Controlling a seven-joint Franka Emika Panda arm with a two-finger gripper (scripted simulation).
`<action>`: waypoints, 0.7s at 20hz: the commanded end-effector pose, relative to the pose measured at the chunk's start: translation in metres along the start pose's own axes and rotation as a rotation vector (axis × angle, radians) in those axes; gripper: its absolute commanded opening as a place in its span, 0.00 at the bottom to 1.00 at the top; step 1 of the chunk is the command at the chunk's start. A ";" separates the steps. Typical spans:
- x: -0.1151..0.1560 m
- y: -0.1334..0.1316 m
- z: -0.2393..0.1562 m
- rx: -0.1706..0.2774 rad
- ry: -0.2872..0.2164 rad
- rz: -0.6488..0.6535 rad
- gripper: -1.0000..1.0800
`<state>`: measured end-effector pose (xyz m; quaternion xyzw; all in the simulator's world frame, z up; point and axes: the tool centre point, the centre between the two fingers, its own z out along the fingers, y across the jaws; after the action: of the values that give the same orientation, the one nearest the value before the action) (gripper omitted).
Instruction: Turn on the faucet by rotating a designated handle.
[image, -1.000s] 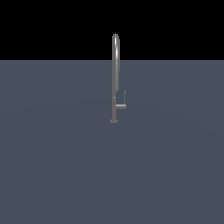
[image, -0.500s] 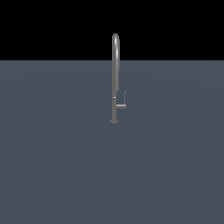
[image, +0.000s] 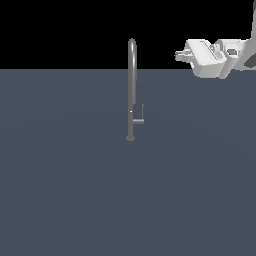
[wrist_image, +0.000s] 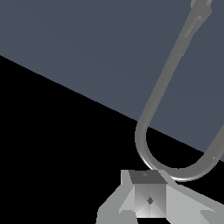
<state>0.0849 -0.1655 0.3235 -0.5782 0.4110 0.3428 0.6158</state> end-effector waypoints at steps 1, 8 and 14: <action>0.040 0.008 0.026 -0.021 -0.015 0.097 0.00; 0.116 0.034 0.082 -0.076 -0.034 0.287 0.00; 0.147 0.049 0.107 -0.103 -0.035 0.370 0.00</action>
<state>0.1150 -0.0663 0.1757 -0.5203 0.4772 0.4759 0.5245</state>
